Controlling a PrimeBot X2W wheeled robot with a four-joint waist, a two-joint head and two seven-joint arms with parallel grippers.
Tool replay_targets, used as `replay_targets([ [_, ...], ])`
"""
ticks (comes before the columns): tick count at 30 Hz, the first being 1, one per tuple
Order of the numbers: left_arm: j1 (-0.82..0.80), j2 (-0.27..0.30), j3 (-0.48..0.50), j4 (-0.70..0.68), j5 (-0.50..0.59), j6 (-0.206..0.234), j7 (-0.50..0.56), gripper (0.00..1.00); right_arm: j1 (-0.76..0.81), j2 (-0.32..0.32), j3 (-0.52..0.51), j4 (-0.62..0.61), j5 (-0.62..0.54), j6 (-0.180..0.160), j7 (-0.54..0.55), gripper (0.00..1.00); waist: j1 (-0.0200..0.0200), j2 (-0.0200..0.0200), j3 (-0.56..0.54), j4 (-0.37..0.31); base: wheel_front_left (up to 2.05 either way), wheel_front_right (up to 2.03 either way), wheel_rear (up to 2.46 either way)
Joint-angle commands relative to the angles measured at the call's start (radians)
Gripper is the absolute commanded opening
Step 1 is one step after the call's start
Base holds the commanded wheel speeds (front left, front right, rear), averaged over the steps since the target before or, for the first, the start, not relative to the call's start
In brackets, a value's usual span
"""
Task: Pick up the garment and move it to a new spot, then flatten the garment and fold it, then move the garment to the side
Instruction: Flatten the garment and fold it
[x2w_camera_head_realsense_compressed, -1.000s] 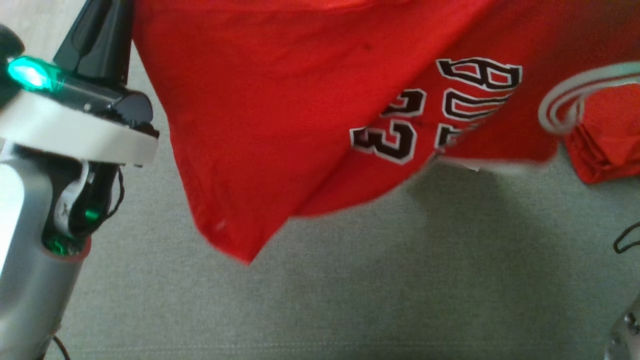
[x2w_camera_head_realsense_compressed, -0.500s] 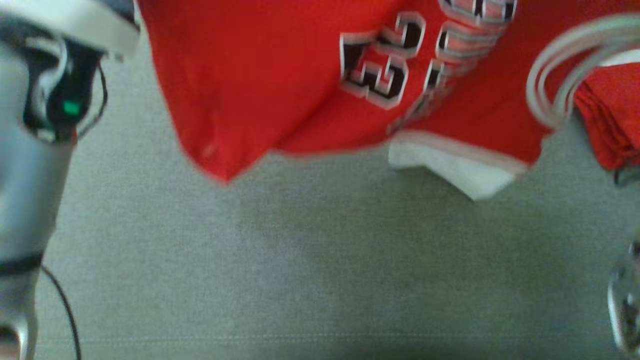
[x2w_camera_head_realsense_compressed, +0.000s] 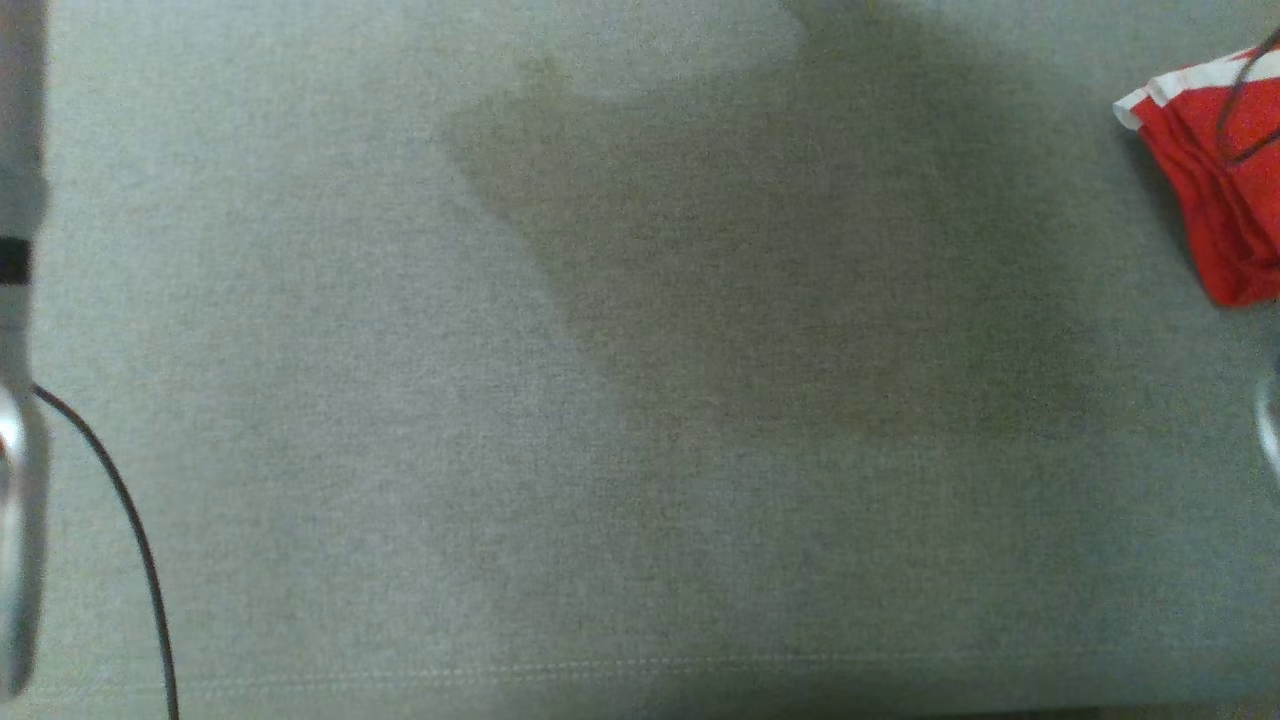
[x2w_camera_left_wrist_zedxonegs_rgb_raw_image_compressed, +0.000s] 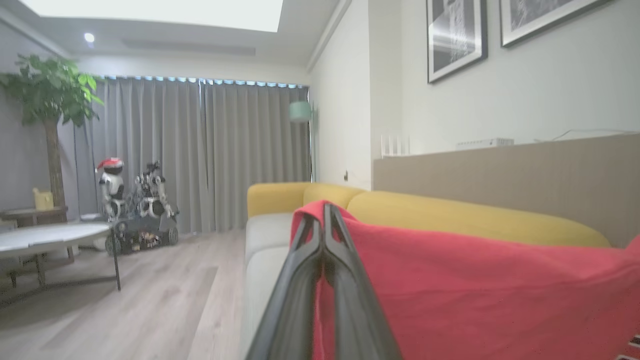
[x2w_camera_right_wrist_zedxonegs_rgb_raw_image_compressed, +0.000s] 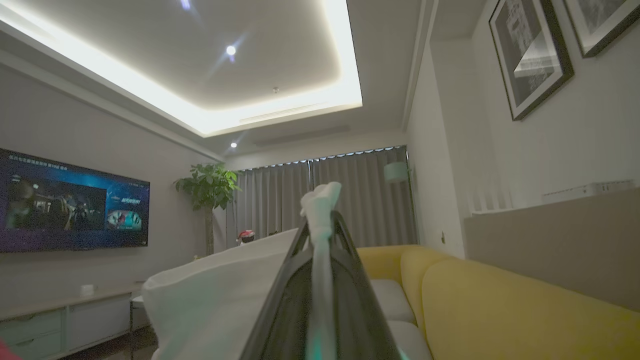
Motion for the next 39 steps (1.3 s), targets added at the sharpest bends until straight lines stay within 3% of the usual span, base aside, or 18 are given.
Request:
replay_targets([
  [1, 0.006, 0.026, 0.014, 0.011, -0.001, -0.006, -0.007, 0.0, 0.003, 0.036, 0.024, 0.012, 0.014, -0.001, -0.006, 0.0, -0.0001, 0.0, 0.011, -0.006, 0.0, 0.0, 0.0],
  [6, 0.108, -0.031, 0.025, 0.166, -0.056, -0.024, -0.01, 0.0, 0.099, 0.042, 0.13, 0.165, 0.083, -0.001, -0.027, 0.0, -0.0001, 0.0, 0.044, -0.006, 0.0, 0.0, 0.0],
  [12, 0.236, -0.127, 0.026, 0.323, -0.17, -0.029, -0.003, 0.0, 0.262, 0.028, 0.181, 0.265, 0.186, -0.001, -0.035, 0.0, -0.0001, 0.0, 0.062, 0.013, 0.0, 0.0, 0.0],
  [20, 0.486, -0.157, -0.016, 0.264, -0.27, -0.029, -0.01, 0.0, 0.578, 0.004, 0.196, 0.215, 0.269, -0.001, -0.057, 0.0, -0.0001, 0.0, -0.013, 0.021, 0.0, 0.0, 0.0],
  [25, 0.698, -0.109, 0.049, 0.078, -0.243, -0.027, -0.011, 0.0, 0.816, -0.043, 0.176, 0.053, 0.27, -0.001, -0.06, 0.0, -0.0001, 0.0, -0.058, 0.024, 0.0, 0.0, 0.0],
  [30, 0.944, -0.078, 0.121, -0.156, -0.185, 0.019, -0.011, 0.0, 1.109, -0.044, 0.086, -0.215, 0.255, -0.001, 0.011, 0.0, -0.0001, 0.0, -0.103, 0.02, 0.0, 0.0, 0.0],
  [36, 1.198, -0.031, 0.141, -0.412, -0.149, 0.119, -0.004, 0.0, 1.486, 0.041, -0.089, -0.619, 0.139, -0.001, 0.219, 0.0, -0.0001, 0.0, -0.154, 0.009, 0.0, 0.0, 0.0],
  [37, 1.198, -0.031, 0.141, -0.412, -0.149, 0.119, -0.004, 0.0, 1.486, 0.041, -0.089, -0.619, 0.139, -0.001, 0.219, 0.0, -0.0001, 0.0, -0.154, 0.009, 0.0, 0.0, 0.0],
  [39, 1.315, -0.016, 0.145, -0.546, -0.14, 0.189, 0.024, 0.0, 1.65, 0.085, -0.135, -0.807, 0.106, -0.001, 0.34, 0.0, -0.0001, 0.0, -0.178, 0.005, 0.0, 0.0, 0.0],
])
